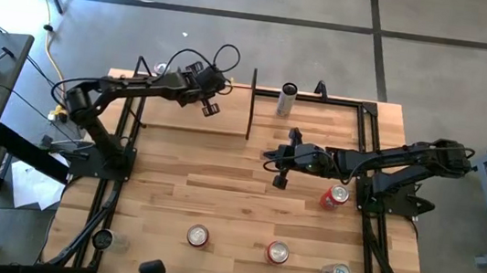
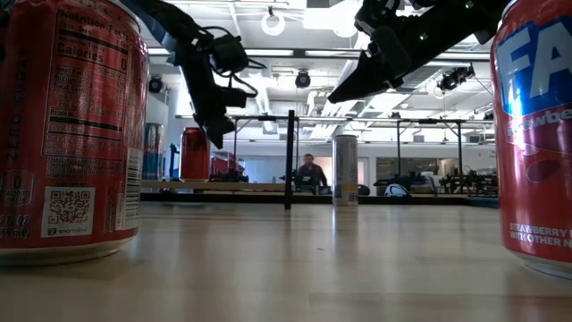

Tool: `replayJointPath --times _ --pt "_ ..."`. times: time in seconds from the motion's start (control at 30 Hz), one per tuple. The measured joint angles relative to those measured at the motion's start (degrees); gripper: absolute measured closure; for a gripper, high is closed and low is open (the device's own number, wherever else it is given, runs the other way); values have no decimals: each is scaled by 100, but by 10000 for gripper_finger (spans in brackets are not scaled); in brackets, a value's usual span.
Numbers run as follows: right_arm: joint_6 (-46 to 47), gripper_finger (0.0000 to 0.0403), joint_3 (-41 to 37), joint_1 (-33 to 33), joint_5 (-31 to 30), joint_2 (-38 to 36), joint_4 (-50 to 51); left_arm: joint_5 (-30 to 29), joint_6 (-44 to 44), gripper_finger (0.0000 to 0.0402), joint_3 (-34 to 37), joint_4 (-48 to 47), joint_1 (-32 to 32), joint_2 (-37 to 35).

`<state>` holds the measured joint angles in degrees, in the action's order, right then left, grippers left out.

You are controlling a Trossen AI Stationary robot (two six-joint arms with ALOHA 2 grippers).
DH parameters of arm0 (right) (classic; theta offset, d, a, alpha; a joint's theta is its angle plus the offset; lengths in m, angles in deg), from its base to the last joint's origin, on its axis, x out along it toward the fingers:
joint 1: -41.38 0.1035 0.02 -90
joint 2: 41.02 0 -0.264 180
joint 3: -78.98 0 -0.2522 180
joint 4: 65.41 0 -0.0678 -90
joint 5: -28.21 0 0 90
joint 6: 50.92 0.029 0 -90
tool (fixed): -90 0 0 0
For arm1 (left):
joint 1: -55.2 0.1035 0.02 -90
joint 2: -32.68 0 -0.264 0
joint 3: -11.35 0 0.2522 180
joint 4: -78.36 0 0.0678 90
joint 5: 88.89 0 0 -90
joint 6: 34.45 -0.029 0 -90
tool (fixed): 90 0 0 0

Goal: Place canned beverage on shelf
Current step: Put the top red black soda can on the shelf, then put the top white yellow soda can on the shelf

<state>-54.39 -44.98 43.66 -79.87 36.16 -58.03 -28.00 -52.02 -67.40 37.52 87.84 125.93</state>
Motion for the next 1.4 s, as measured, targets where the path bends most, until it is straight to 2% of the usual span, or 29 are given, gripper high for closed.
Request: replayJointPath --times 0.77,1.03,1.23,1.4 --pt "1 403 0 1 0 0 67 -828 704 402 0 -1218 -159 -70" --pt "2 403 0 0 0 0 94 -1162 836 402 7 -1371 -517 -138" --pt "22 403 0 1 -21 0 176 -802 1266 402 195 -1168 -842 -916" --pt "15 403 0 1 -85 0 163 -438 1748 402 943 -777 -1343 -2070"
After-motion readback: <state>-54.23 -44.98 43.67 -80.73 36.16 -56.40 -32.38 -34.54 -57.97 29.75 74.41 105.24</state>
